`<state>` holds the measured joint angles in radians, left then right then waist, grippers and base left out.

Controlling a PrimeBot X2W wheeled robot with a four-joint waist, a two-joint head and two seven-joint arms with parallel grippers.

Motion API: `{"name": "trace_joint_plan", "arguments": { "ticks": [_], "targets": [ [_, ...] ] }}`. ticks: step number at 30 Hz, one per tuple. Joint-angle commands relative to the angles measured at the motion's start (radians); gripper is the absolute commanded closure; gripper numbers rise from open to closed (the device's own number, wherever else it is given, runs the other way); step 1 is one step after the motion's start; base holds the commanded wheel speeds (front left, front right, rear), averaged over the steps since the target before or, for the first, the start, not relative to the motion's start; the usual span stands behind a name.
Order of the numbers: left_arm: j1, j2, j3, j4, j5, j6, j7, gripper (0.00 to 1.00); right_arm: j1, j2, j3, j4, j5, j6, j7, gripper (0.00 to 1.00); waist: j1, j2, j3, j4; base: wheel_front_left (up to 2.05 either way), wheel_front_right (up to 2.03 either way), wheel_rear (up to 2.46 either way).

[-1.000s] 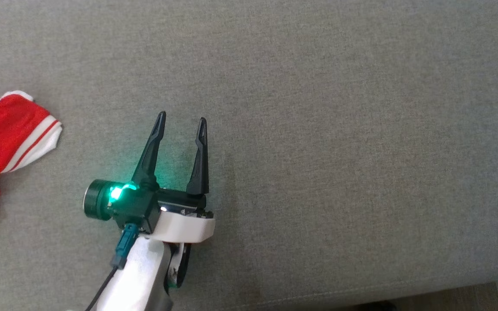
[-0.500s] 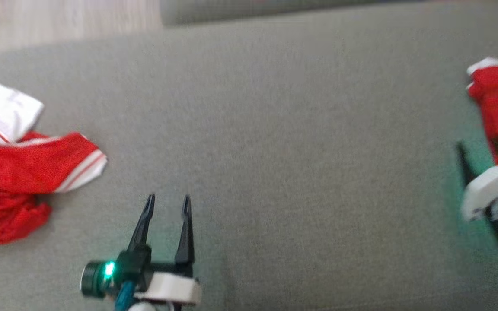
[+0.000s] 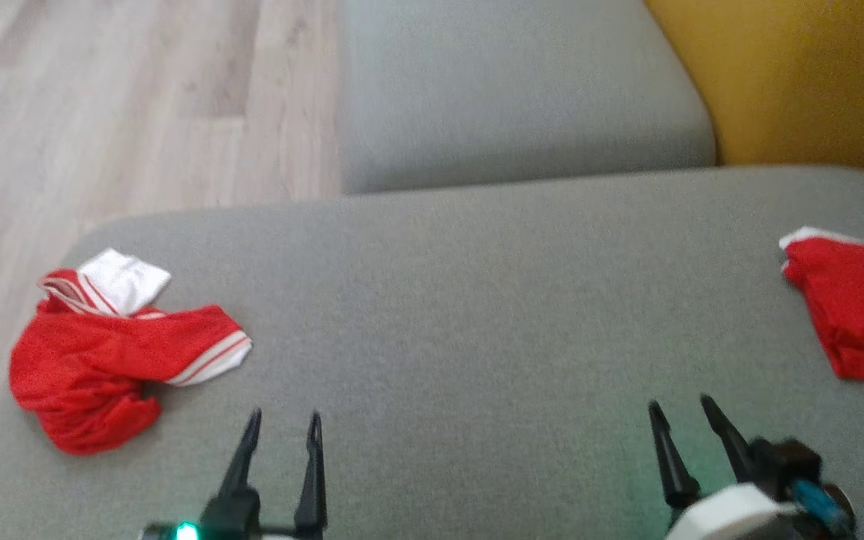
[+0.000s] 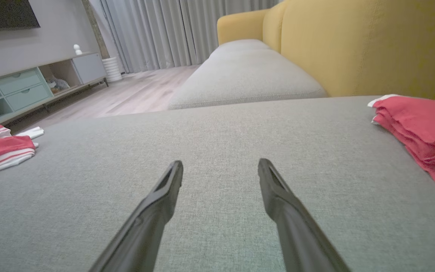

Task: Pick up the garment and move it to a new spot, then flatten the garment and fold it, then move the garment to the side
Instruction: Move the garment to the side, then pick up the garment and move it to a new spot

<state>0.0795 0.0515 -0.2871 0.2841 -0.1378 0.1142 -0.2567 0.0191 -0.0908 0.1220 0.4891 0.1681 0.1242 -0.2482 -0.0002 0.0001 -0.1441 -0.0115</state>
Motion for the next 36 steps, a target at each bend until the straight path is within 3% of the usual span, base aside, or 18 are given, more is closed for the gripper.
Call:
{"name": "trace_joint_plan", "arguments": {
  "ticks": [1,8,29,36],
  "targets": [
    [-0.017,-0.001,0.04,-0.022,0.011,0.003,-0.005,0.0,-0.016,0.0,-0.001,-0.054,-0.012,0.007,-0.013,0.0,0.0002,-0.0001,-0.04,0.02,0.0,0.0,0.0],
    [0.023,-0.001,0.064,-0.011,0.015,0.02,-0.005,0.0,0.093,0.03,-0.051,-0.11,-0.071,0.007,-0.013,0.0,0.0002,-0.0001,-0.067,0.032,0.0,0.0,0.0],
    [0.035,-0.001,0.079,0.007,0.003,0.021,-0.005,0.0,0.103,0.039,-0.057,-0.124,-0.109,0.007,-0.014,0.0,0.0002,-0.0001,-0.074,0.041,0.0,0.0,0.0],
    [0.021,-0.001,0.083,0.007,0.008,0.017,-0.005,0.0,0.105,0.039,-0.069,-0.135,-0.111,0.007,-0.014,0.0,0.0002,-0.0001,-0.06,0.105,0.0,0.0,0.0]
  ]
}}
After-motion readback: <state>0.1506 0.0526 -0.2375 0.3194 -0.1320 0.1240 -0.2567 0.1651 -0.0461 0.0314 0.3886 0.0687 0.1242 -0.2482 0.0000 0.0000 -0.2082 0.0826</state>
